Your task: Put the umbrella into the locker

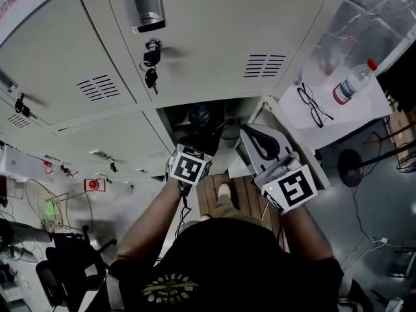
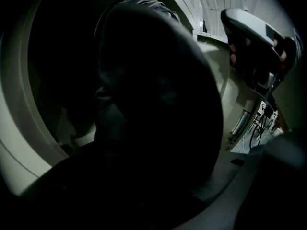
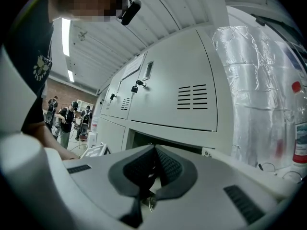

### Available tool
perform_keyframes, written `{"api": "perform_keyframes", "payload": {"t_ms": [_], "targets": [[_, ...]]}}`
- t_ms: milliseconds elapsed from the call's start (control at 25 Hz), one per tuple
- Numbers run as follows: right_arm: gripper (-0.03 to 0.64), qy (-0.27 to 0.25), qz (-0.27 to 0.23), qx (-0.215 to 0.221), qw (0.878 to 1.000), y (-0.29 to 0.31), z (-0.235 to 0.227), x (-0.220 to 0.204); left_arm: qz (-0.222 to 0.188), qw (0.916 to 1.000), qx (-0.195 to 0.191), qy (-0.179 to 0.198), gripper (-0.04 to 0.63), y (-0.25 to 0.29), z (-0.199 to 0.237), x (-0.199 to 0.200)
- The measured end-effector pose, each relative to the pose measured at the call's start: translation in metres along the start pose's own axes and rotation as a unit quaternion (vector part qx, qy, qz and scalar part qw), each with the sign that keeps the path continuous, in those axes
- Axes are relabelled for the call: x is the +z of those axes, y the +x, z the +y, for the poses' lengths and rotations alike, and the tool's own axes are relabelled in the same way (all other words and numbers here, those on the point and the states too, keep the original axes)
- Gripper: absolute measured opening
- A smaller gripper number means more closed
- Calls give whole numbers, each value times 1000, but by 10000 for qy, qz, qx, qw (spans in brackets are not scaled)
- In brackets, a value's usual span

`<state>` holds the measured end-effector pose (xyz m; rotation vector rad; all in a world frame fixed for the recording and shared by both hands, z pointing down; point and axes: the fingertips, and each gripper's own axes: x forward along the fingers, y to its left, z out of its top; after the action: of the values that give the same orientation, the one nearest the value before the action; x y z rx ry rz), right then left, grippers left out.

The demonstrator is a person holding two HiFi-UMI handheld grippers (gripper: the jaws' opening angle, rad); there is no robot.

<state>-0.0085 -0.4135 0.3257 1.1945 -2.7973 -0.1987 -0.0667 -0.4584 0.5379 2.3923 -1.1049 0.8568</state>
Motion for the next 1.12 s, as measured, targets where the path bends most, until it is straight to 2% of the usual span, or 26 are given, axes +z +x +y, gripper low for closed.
{"api": "perform_keyframes", "payload": {"t_ms": [200,360,520,1120], "targets": [[28,-6,1,59,10000,4,-3,0,132,9997,69,-207,255,8,13,9],[28,-9,-56,71,10000,6,-6,0,120,9995,194,-196,255,12,22,19],[28,22,-11,84,10000,9,-8,-2,-67,9995,258,-187,254,12,28,37],[28,90,21,105,9999,13,-7,-4,-363,9973,596,-227,255,21,54,86]]}}
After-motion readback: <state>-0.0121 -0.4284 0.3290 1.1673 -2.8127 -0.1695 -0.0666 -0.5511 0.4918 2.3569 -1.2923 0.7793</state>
